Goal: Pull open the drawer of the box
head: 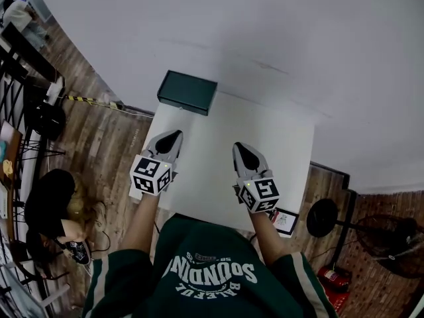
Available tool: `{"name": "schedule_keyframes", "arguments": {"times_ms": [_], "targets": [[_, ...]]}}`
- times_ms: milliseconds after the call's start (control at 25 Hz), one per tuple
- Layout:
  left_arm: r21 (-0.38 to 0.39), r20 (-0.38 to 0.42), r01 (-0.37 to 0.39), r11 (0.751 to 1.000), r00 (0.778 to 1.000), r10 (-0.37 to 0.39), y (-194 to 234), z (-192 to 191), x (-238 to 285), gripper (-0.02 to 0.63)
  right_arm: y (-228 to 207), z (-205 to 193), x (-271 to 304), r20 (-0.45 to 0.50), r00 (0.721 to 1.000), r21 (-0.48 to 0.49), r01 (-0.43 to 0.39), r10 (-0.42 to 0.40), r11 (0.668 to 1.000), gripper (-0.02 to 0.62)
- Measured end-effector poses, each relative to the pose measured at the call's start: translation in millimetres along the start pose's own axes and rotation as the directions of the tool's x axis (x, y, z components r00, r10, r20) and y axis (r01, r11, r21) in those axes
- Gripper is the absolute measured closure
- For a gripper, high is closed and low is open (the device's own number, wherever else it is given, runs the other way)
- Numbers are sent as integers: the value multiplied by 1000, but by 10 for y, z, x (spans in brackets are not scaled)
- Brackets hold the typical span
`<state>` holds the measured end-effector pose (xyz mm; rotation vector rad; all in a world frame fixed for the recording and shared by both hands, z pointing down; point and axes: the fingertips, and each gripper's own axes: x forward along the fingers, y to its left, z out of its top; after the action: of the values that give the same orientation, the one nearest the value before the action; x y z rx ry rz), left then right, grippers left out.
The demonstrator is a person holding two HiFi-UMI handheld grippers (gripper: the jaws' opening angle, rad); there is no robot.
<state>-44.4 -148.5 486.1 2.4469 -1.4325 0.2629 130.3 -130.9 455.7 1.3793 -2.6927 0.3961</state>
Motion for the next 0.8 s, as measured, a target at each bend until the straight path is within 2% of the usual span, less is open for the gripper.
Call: {"name": "schedule_keyframes", "arguments": {"times_ms": [240, 440, 800], "targets": [[-57, -55, 7, 998, 998, -10, 262, -260, 267, 554, -98, -177, 196, -47, 999, 28, 24, -23, 999, 594], [-112, -133, 9, 994, 991, -24, 490, -612, 438, 554, -87, -382, 333, -101, 994, 56, 50, -44, 997, 594], [-123, -211, -33, 992, 977, 6, 886, -936, 859, 553, -172, -654, 516, -181, 981, 80, 83, -67, 993, 594]]}}
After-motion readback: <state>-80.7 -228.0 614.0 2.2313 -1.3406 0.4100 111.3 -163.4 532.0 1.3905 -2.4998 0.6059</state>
